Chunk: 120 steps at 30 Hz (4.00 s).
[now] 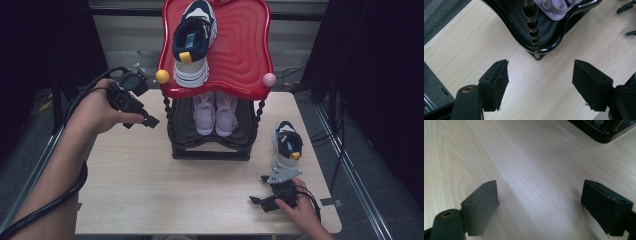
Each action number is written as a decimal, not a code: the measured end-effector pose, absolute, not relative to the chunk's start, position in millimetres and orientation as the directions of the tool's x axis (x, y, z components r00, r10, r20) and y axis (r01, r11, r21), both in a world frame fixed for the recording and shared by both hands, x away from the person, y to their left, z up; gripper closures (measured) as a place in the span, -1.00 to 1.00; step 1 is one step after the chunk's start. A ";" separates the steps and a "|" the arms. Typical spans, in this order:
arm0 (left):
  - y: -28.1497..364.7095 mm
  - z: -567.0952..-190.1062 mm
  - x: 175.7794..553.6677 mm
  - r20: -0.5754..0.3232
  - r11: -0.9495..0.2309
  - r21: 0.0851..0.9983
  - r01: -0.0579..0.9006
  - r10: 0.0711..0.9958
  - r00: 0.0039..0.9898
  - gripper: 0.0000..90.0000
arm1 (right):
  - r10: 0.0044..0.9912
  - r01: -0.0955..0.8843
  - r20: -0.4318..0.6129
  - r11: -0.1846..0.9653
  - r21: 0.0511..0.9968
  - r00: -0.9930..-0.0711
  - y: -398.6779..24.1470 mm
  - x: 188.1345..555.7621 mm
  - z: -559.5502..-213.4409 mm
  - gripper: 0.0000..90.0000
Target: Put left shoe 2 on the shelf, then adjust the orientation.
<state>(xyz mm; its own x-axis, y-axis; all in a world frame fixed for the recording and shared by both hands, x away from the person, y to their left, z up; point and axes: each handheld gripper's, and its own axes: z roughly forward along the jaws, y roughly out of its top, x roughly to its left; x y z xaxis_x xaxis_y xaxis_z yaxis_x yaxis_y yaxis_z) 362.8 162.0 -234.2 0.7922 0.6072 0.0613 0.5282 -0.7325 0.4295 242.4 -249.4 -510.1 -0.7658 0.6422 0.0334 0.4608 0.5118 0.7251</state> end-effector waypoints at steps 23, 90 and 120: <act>167.3 -296.2 359.2 0.002 -0.691 0.486 0.536 0.613 0.790 -0.37 | 0.643 0.459 0.032 0.511 0.727 -0.765 -249.4 242.4 -510.3 -0.69; 162.5 -493.2 351.1 -0.105 -0.481 0.661 0.576 0.701 0.706 -0.52 | 0.645 0.460 0.027 0.514 0.724 -0.764 -249.3 241.9 -510.3 -0.71; 163.2 -510.1 346.0 -0.013 -0.467 0.720 0.513 0.730 0.683 -0.72 | 0.647 0.462 0.028 0.512 0.724 -0.762 -249.0 241.8 -510.3 -0.72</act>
<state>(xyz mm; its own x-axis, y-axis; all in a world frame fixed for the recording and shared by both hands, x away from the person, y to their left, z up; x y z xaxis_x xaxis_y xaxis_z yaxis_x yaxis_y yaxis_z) 346.0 163.2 -510.1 0.6831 0.7302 -0.0128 0.5131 -0.4673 0.7199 241.8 -249.0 -510.3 -0.7616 0.6474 0.0279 0.4620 0.5123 0.7240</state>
